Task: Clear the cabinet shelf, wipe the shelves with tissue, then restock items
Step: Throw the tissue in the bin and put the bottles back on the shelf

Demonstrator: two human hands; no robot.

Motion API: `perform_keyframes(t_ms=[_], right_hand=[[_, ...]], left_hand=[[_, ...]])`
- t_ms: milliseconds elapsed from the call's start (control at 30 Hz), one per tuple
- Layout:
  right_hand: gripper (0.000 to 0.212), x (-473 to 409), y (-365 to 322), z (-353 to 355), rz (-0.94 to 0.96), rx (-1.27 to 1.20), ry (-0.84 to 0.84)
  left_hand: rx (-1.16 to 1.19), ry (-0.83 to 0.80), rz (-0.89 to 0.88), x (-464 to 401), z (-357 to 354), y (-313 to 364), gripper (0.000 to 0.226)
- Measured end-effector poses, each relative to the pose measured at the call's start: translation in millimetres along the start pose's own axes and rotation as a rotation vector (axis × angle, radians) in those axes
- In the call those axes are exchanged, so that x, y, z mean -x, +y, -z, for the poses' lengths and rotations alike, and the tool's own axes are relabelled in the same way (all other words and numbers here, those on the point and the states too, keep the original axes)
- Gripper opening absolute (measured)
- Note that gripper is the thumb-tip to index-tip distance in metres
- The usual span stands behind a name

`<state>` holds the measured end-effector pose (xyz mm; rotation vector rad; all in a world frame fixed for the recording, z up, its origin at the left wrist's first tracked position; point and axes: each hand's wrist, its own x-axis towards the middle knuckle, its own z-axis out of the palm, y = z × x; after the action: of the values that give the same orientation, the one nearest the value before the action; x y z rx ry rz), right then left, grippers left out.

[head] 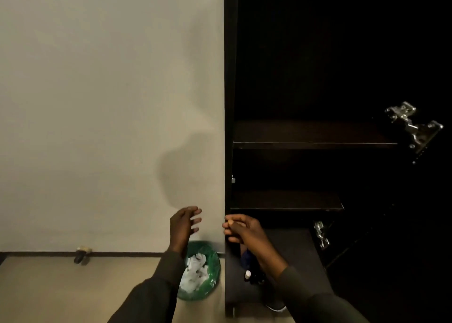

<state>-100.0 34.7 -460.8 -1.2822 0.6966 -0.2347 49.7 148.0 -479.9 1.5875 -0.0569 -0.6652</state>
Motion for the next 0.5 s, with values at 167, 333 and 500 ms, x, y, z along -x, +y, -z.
perform_keyframes(t_ms=[167, 333, 500], right_hand=[[0.022, 14.4, -17.6, 3.8, 0.049, -0.025, 0.016], [0.022, 34.2, -37.6, 10.5, 0.116, -0.024, 0.029], [0.023, 58.2, -73.3, 28.8, 0.235, -0.046, 0.061]], left_hand=[[0.016, -0.008, -0.148, 20.1, -13.8, 30.3, 0.024], [0.043, -0.054, -0.269, 49.5, -35.7, 66.2, 0.035], [0.122, -0.055, -0.408, 78.0, -52.9, 106.0, 0.043]])
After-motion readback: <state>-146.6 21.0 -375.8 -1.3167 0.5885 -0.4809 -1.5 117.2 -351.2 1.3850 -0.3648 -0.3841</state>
